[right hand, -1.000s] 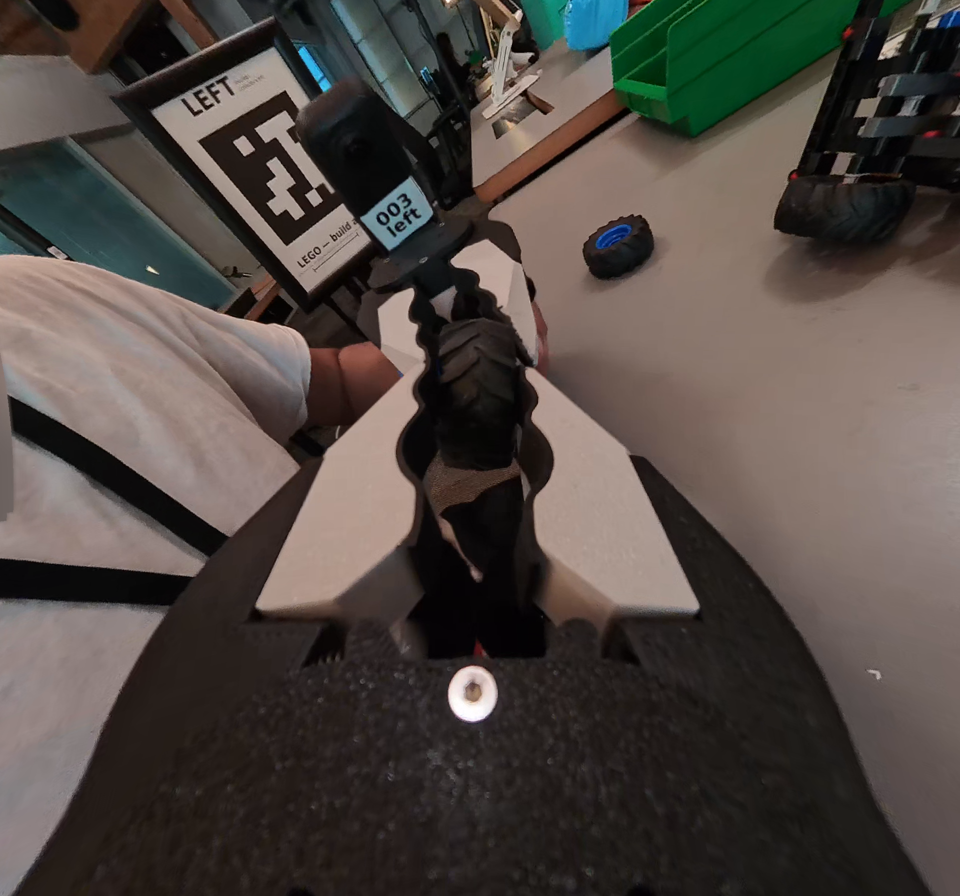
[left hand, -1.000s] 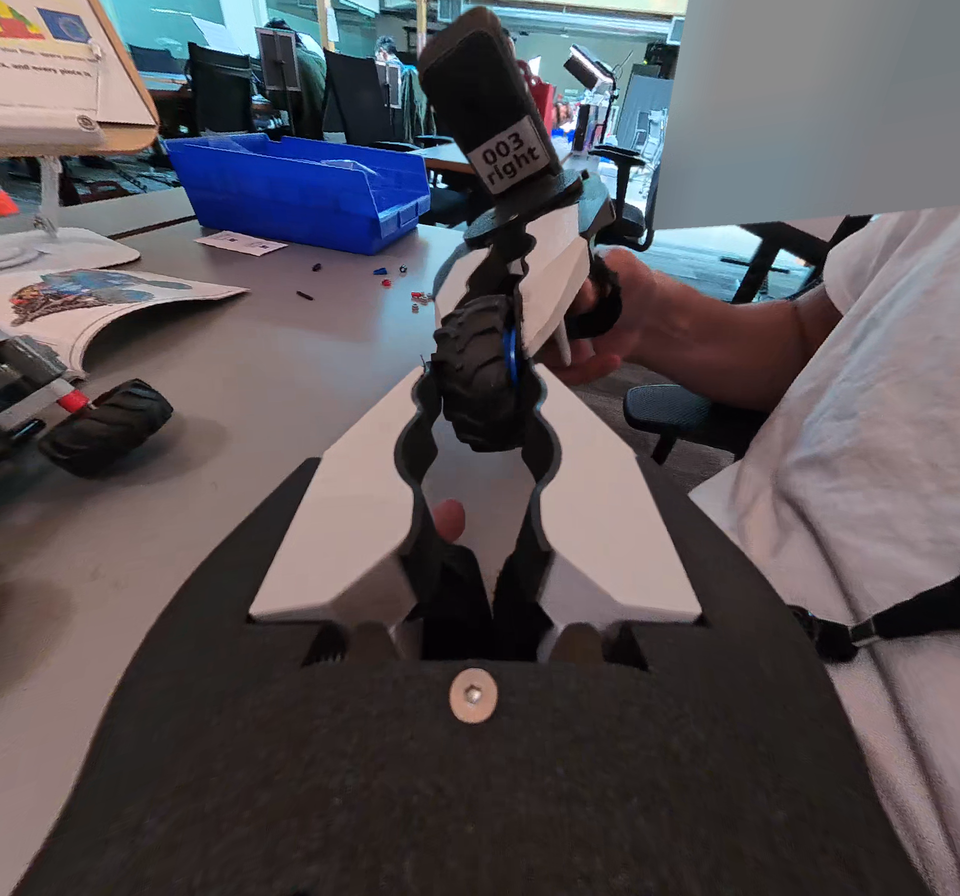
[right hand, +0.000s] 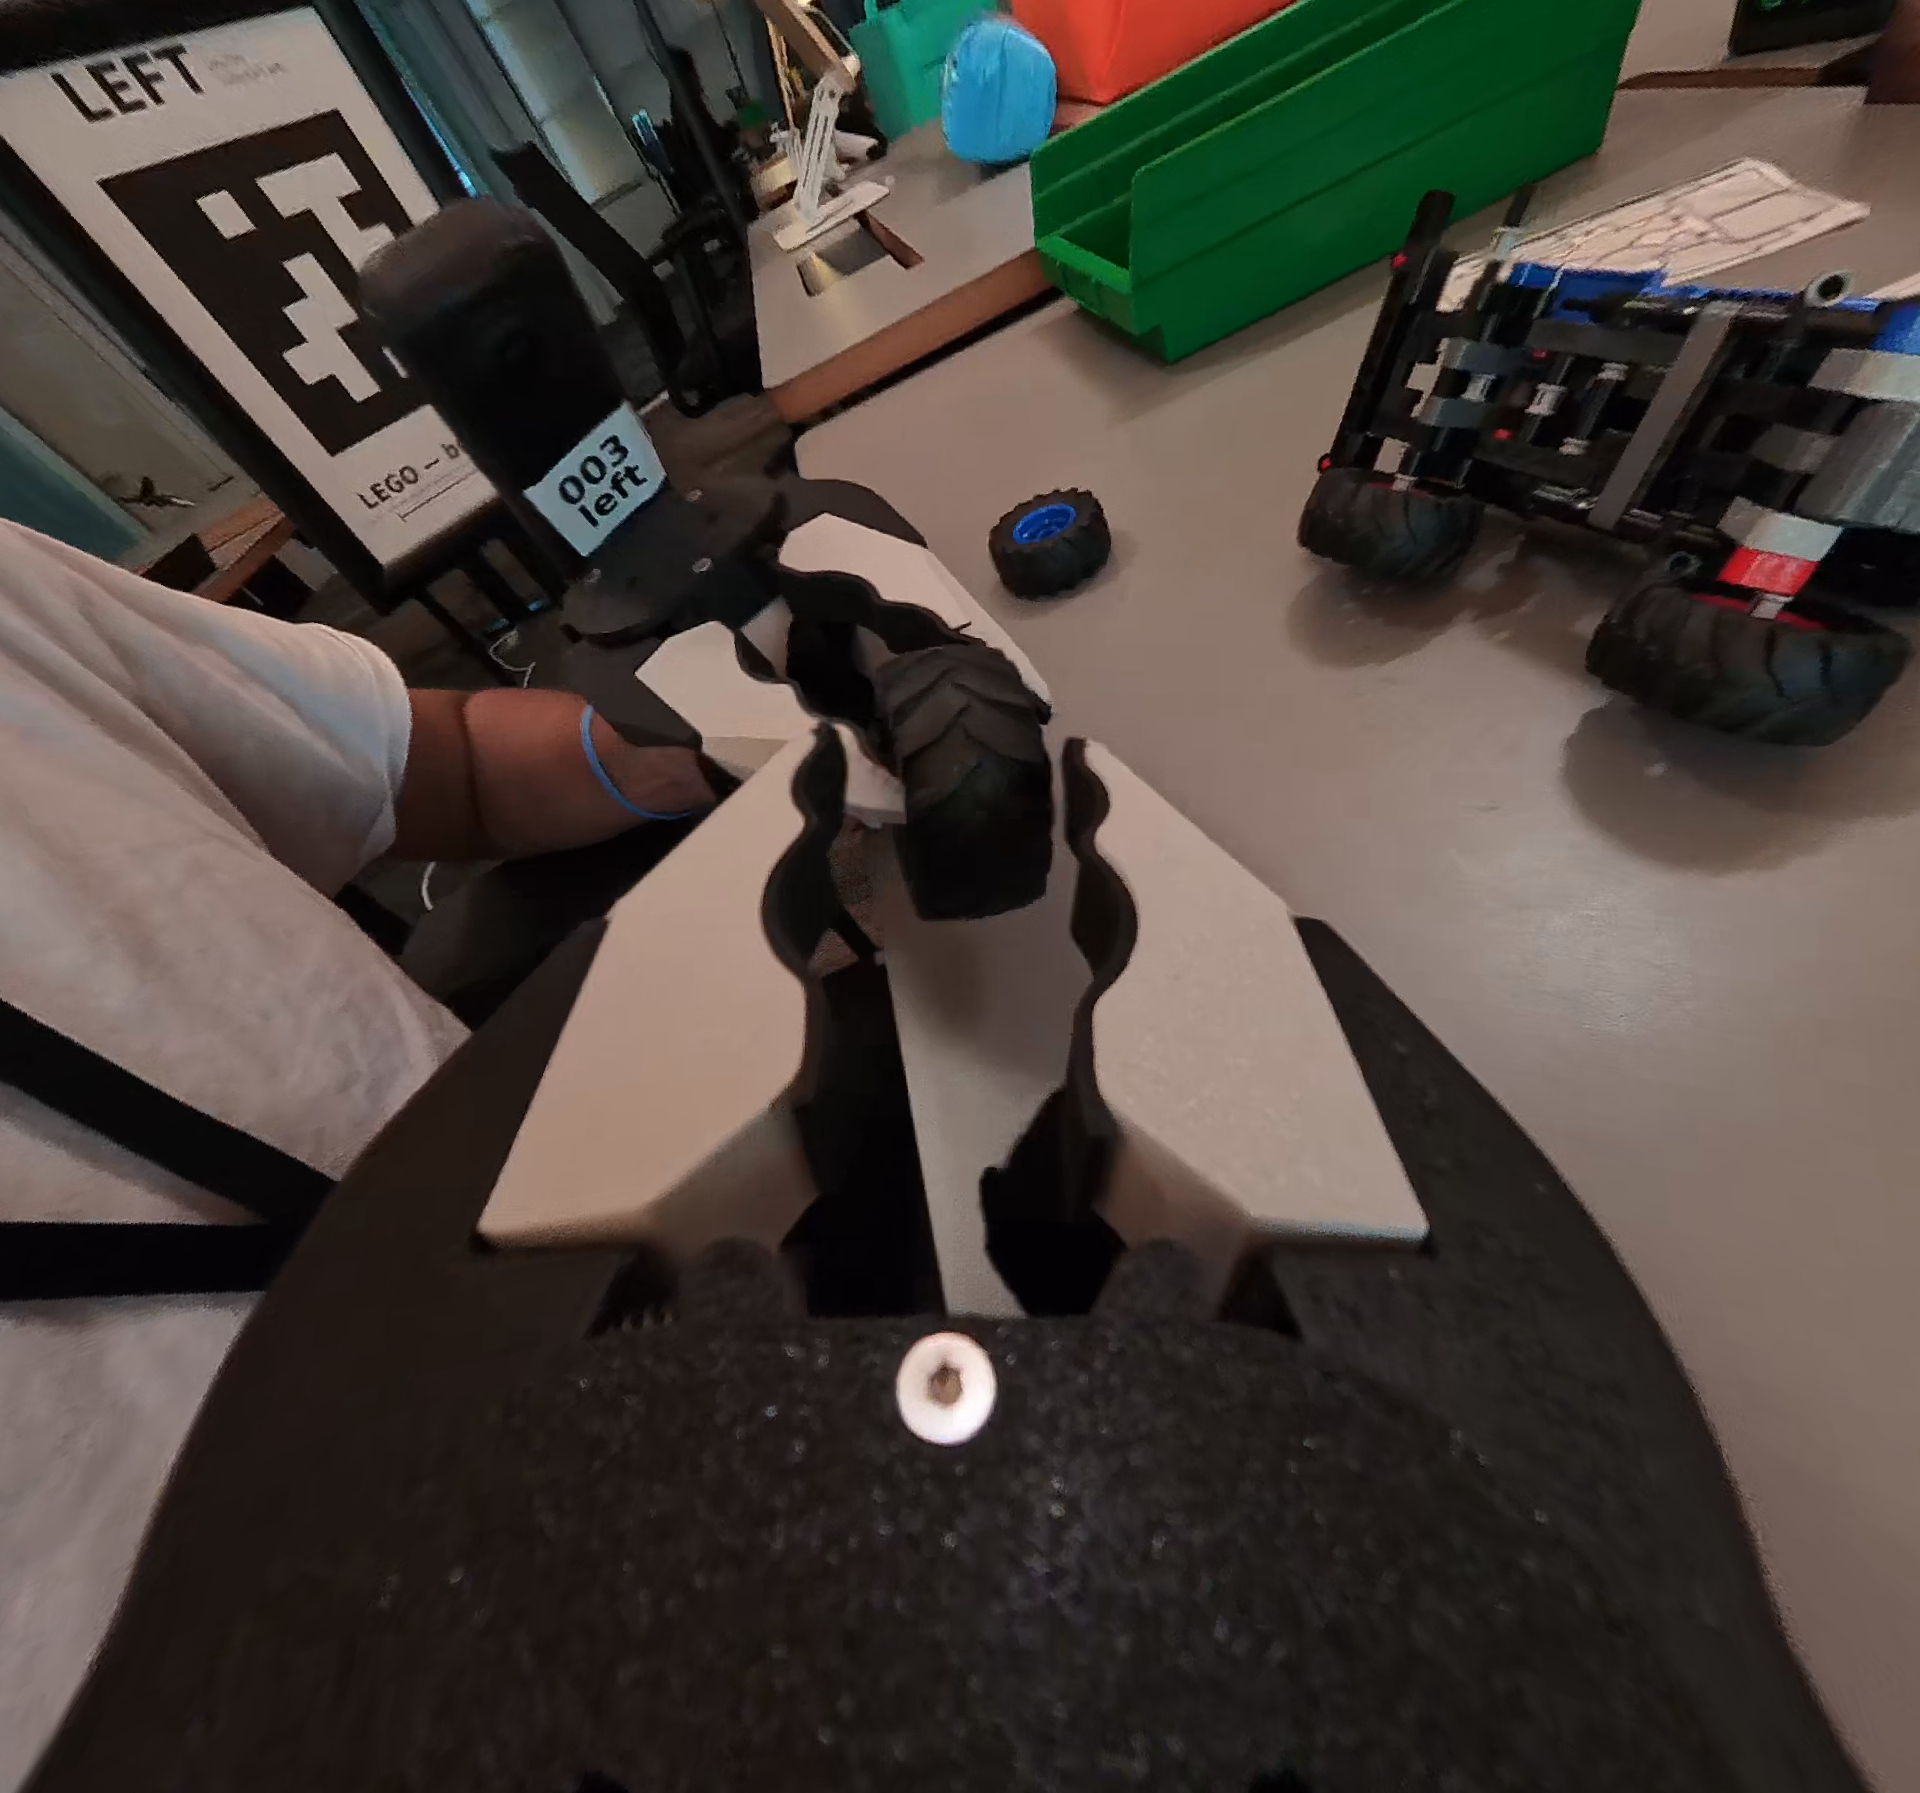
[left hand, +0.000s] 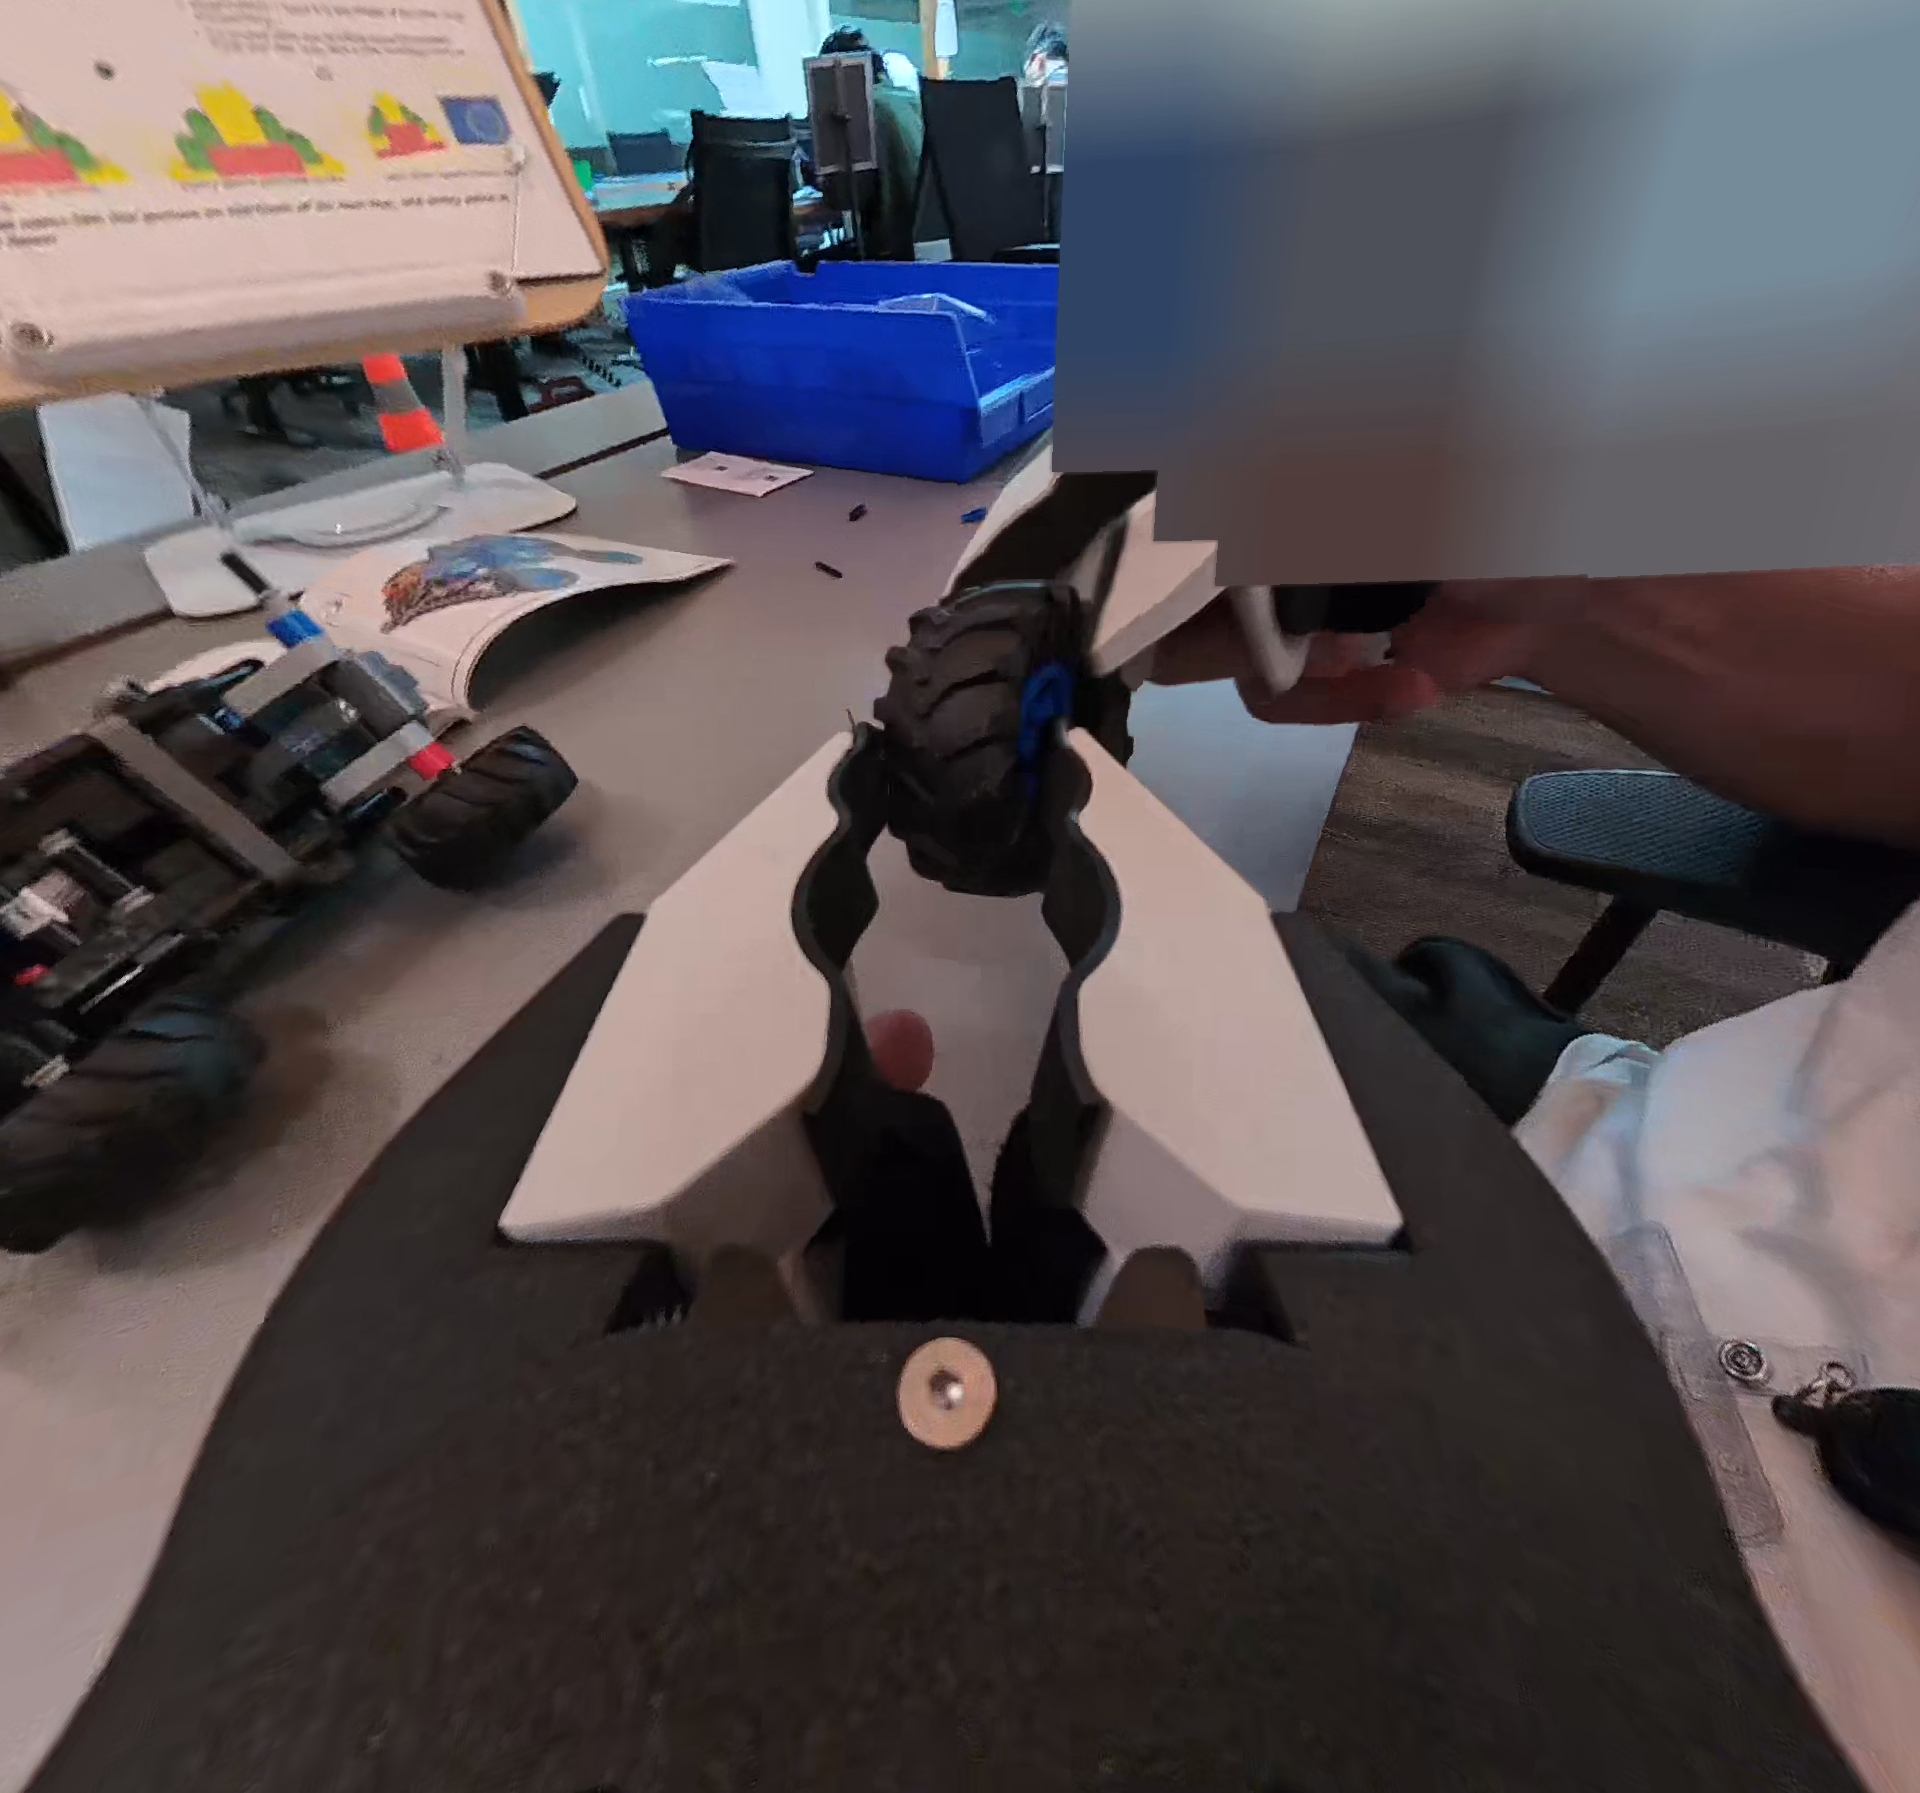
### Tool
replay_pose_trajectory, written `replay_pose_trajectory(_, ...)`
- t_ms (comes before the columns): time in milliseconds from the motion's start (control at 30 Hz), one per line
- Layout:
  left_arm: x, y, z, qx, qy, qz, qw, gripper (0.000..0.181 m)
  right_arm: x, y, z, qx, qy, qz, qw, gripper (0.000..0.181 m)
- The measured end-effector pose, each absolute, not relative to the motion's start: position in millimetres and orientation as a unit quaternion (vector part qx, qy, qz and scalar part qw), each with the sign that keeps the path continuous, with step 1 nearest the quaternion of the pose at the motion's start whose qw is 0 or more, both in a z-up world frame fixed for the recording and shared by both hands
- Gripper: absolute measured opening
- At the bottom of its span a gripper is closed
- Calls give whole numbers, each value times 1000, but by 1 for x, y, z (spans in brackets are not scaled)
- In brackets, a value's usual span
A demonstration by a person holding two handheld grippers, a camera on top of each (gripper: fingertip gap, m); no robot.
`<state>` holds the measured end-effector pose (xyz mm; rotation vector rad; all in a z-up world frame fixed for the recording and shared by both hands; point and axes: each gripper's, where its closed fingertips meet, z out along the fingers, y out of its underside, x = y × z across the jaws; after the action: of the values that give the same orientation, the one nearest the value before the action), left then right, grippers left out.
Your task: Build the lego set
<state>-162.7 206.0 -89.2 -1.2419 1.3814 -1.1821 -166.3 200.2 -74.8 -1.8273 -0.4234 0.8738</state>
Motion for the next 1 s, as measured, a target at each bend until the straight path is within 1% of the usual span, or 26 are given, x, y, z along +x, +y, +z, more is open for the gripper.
replay_pose_trajectory(33,-163,208,-89,-509,551,-490,444,28,-161,201,-74,-756,-177,353,521,49)
replay_pose_trajectory(133,-165,212,-80,-527,505,-555,400,28,-164,201,-83,-757,-187,351,518,59)
replay_pose_trajectory(167,-165,211,-79,-534,491,-575,378,28,-168,203,-86,-756,-180,365,512,55)
replay_pose_trajectory(233,-164,211,-81,-544,474,-597,351,28,-171,204,-80,-733,-159,401,526,34)
replay_pose_trajectory(267,-164,210,-82,-547,469,-602,344,29,-173,204,-79,-728,-155,413,524,30)
replay_pose_trajectory(333,-165,209,-83,-549,471,-604,335,29,-173,203,-81,-734,-158,412,516,30)
replay_pose_trajectory(533,-169,201,-82,-513,524,-570,370,30,-177,191,-96,-779,-189,395,450,28)
replay_pose_trajectory(633,-169,198,-82,-508,530,-565,376,28,-176,187,-95,-784,-193,396,437,28)
replay_pose_trajectory(833,-164,207,-84,-535,506,-529,422,24,-170,197,-98,-808,-161,332,461,26)
replay_pose_trajectory(1000,-160,213,-91,-578,478,-517,413,23,-164,207,-105,-819,-136,278,483,25)
